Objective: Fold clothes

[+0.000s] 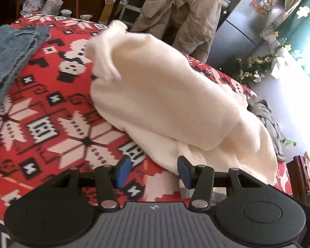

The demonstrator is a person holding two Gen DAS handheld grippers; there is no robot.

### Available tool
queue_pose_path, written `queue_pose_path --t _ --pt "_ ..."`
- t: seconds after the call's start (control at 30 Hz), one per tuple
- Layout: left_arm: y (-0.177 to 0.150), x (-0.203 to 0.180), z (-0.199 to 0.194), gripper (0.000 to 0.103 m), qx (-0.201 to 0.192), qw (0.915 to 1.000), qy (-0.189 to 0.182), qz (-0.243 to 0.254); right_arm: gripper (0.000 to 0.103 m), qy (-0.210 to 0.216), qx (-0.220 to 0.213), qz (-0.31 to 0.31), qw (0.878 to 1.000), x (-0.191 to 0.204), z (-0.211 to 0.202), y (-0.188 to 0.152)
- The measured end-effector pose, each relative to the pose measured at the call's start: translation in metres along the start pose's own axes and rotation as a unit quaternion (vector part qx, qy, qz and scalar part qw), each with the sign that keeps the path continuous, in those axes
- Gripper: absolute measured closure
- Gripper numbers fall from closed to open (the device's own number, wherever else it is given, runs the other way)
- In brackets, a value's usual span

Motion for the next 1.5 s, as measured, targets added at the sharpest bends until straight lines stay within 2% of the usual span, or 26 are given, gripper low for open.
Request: queue_pose_path --t 0.1,0.23,0.4,0.6,0.63,0.67,0.7,0.73,0.97,1.1,1.2,1.33,1.37,1.43,1.5 --pt "-0.004 -0.01 0.008 0.054 0.002 1.0 -0.007 -0.003 0.055 -0.006 -0.005 -0.015 1.0 0.005 -0.002 -0.004" --pt "0.001 -0.011 0.02 0.058 -0.003 0.9998 0.019 -0.007 0.055 -0.002 -0.004 -0.014 1.0 0.006 -0.002 -0.005" --pt "0.006 -0.007 0.03 0.072 -0.014 0.9988 0.046 -0.015 0.055 0.008 0.0 0.0 1.0 0.003 0.002 -0.004" --pt "0.011 -0.015 0.041 0.073 -0.018 0.9983 0.055 -0.008 0.056 0.026 0.0 -0.002 1.0 0.006 0.005 -0.005" --pt "0.012 -0.017 0.043 0.077 -0.021 0.9977 0.065 -0.002 0.056 0.025 0.001 -0.003 1.0 0.007 0.006 -0.005" --pt "0.013 -0.017 0.044 0.085 -0.027 0.9966 0.077 0.01 0.068 0.028 0.002 -0.001 1.0 0.007 0.006 -0.005" --pt "0.014 -0.018 0.045 0.091 -0.033 0.9951 0.09 0.021 0.09 0.03 0.004 0.001 1.0 0.008 0.006 -0.005" --pt "0.015 -0.018 0.042 0.097 -0.041 0.9935 0.102 0.029 0.096 0.033 0.005 0.002 0.999 0.009 0.006 -0.005" --pt "0.028 -0.008 -0.01 0.103 -0.079 0.9925 0.088 0.032 0.099 0.031 -0.01 0.041 0.999 -0.01 -0.009 0.004" --pt "0.035 -0.003 -0.041 0.103 -0.1 0.9912 0.08 0.033 0.099 0.054 -0.025 0.077 0.995 -0.027 -0.027 0.01" --pt "0.039 0.001 -0.06 0.102 -0.11 0.9906 0.073 0.032 0.099 0.065 -0.033 0.078 0.994 -0.031 -0.038 0.013" --pt "0.016 0.01 -0.03 0.093 -0.028 0.9989 0.038 -0.01 0.098 0.051 -0.032 0.05 0.997 -0.025 -0.041 0.011" --pt "0.011 0.011 -0.022 0.082 -0.014 0.9992 0.028 -0.025 0.098 0.048 -0.028 0.047 0.997 -0.023 -0.039 0.009" --pt "0.001 0.013 -0.007 0.071 0.012 0.9984 0.01 -0.055 0.098 0.042 -0.019 0.04 0.998 -0.02 -0.035 0.005" --pt "0.0 0.016 0.007 0.07 0.019 0.9962 0.011 -0.084 0.098 0.043 -0.017 0.044 0.998 -0.019 -0.032 0.002"
Point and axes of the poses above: each gripper's, at about its wrist camera, not at the fingertips, and z roughly the way its jaws point, x to its left, y to its top, the point moved 10 cm from there along z, roughly the way its jaws point, and after that the axes turned 15 degrees about -z, right-handed, at the moved point
